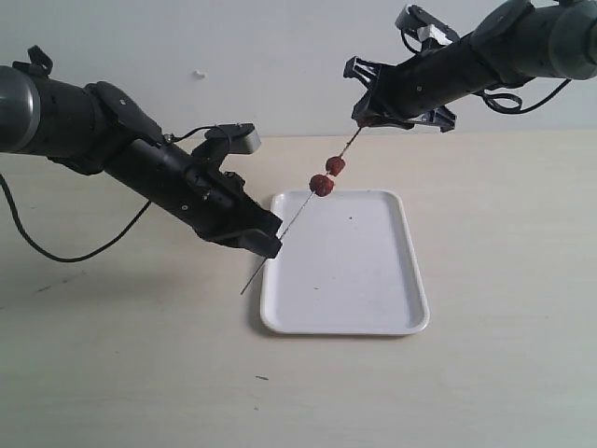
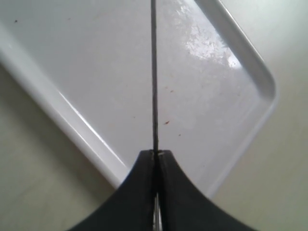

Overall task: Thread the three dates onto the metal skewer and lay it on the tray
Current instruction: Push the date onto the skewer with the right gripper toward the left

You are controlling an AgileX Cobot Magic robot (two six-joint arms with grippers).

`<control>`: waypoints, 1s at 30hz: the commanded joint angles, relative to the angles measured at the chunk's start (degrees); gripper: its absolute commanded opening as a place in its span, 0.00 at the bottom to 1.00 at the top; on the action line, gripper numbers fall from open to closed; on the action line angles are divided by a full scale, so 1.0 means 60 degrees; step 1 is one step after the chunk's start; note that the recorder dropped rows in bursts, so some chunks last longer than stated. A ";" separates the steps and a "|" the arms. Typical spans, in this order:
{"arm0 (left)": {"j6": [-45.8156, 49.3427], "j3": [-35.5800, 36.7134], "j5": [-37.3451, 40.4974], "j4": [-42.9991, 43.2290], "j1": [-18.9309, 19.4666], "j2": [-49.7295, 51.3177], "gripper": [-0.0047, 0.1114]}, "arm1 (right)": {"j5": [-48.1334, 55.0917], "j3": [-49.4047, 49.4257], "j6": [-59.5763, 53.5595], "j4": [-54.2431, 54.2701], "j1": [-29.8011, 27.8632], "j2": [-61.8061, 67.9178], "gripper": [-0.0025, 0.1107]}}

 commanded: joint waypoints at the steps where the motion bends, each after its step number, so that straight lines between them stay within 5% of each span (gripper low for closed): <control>1: 0.0021 -0.0071 -0.0185 -0.0450 -0.0002 0.0235 0.04 | 0.0263 -0.0069 -0.0546 0.0561 0.0036 -0.0067 0.26; 30: 0.2141 -0.0071 -0.0751 -0.3232 -0.0002 0.0286 0.04 | 0.0998 -0.0069 -0.1577 0.0945 0.0036 -0.0067 0.26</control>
